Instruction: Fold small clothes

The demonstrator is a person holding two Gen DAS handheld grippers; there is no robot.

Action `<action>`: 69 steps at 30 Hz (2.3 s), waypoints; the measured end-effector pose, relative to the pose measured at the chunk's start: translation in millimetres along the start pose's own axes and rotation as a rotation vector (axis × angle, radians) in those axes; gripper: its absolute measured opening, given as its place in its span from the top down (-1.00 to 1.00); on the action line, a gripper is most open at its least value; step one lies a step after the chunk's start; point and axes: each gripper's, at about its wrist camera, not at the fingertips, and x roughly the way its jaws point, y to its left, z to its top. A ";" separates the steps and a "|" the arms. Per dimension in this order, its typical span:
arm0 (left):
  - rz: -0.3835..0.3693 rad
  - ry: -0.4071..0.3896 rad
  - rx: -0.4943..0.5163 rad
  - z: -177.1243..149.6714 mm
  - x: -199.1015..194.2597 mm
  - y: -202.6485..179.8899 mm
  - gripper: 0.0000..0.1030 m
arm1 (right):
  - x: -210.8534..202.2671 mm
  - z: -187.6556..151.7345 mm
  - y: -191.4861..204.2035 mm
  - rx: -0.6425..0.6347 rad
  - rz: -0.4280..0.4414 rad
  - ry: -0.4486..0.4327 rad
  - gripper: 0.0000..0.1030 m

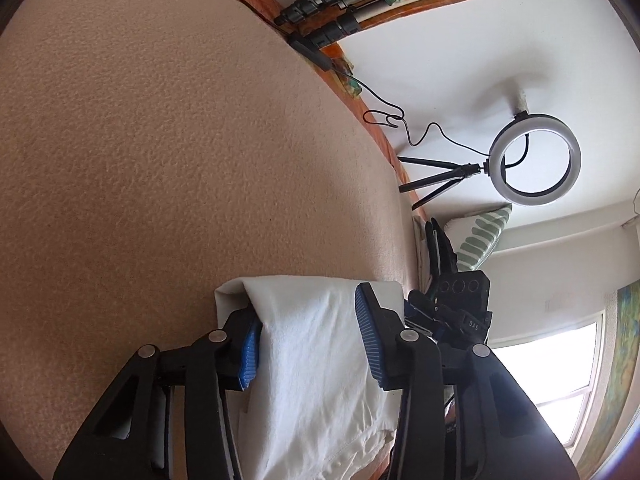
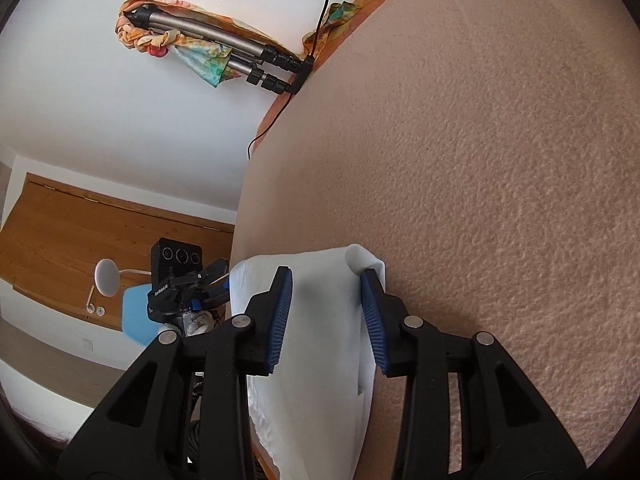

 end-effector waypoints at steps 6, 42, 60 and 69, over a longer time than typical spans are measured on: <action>0.054 -0.050 0.058 0.7 -0.8 -4.5 0.82 | 4.9 7.4 2.0 0.003 -0.083 -0.018 0.83; 0.423 -0.137 0.495 -27.5 -24.9 -53.1 0.86 | 38.7 -25.0 77.9 -0.490 -0.494 0.003 0.97; 0.607 -0.174 0.457 -44.0 -40.1 -48.2 0.41 | -2.7 -22.1 74.1 -0.417 -0.668 -0.079 0.87; 0.558 -0.197 0.374 -93.9 -77.0 -62.5 0.14 | -29.1 -57.0 113.7 -0.486 -0.653 -0.142 0.06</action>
